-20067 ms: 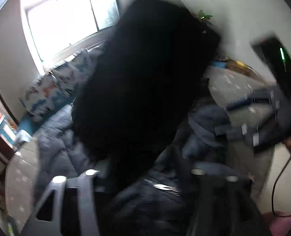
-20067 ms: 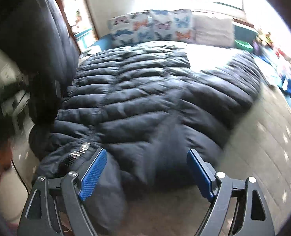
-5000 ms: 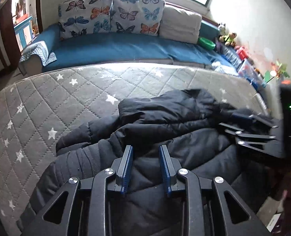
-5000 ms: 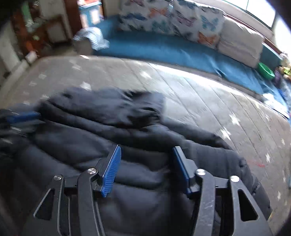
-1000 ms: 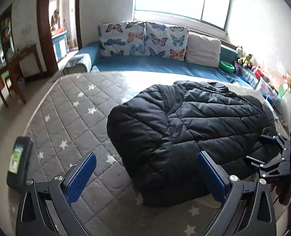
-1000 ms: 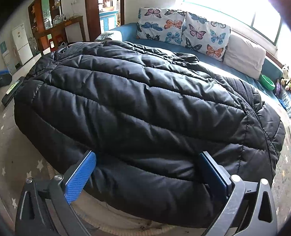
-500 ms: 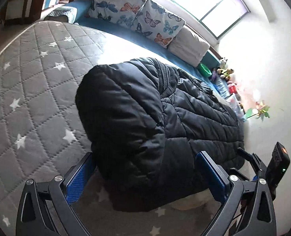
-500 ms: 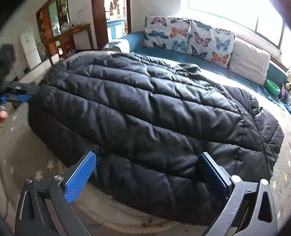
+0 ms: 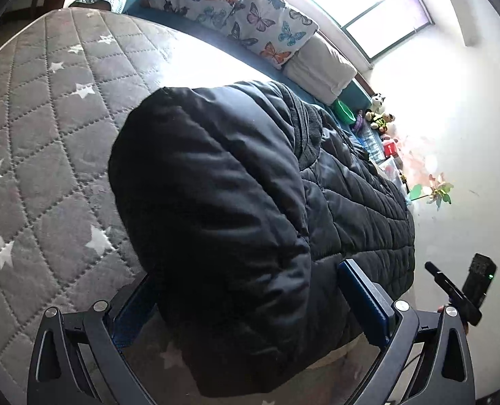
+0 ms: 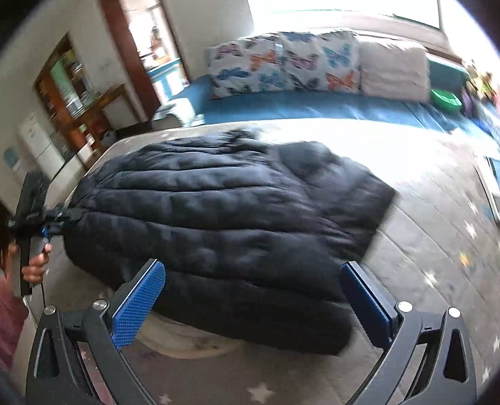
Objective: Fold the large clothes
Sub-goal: 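Lift and roll the folded jacket over with both tools toward the collar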
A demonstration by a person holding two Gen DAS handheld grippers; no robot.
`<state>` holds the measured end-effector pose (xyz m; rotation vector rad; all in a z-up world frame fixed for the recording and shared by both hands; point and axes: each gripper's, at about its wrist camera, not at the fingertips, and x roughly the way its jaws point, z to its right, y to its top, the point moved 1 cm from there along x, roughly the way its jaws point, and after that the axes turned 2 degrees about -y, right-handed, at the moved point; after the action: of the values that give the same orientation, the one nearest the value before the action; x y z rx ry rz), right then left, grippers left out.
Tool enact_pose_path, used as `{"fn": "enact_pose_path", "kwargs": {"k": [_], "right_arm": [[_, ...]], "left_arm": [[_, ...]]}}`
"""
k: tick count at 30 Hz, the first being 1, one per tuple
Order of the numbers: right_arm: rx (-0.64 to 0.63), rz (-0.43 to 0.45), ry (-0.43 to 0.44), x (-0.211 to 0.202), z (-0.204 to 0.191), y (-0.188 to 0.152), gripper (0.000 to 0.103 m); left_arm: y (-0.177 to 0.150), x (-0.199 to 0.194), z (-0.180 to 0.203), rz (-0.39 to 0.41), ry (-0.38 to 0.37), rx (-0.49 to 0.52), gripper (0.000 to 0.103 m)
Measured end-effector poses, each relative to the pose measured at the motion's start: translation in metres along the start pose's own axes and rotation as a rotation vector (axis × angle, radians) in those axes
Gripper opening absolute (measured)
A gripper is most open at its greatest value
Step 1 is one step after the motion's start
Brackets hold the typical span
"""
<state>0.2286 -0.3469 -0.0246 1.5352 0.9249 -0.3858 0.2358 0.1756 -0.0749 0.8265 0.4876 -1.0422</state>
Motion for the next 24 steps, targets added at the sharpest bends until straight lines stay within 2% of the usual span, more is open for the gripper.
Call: {"fn": "enact_pose_path", "kwargs": {"k": [6,11,15,19,24], "right_arm": [[0.203,-0.079,0.054,0.023,0.054,0.000,0.103],[0.321,-0.184,0.152,0.059,0.079,-0.002,0.103],[0.393,-0.222,0.267,0.075,0.086,-0.003,0.103],[0.444,-0.263,0.366,0.091,0.089,-0.004,0.103],[0.408,-0.272,0.411,0.097,0.081,0.004,0.103]], "left_arm": [[0.011,0.014,0.000,-0.036,-0.002,-0.003,0.103],[0.018,0.025,0.001,-0.065,-0.018,-0.014,0.103],[0.021,0.033,0.002,-0.086,-0.034,-0.019,0.103],[0.024,0.043,-0.001,-0.108,-0.065,-0.040,0.103],[0.027,0.054,0.000,-0.117,-0.077,-0.044,0.103]]}}
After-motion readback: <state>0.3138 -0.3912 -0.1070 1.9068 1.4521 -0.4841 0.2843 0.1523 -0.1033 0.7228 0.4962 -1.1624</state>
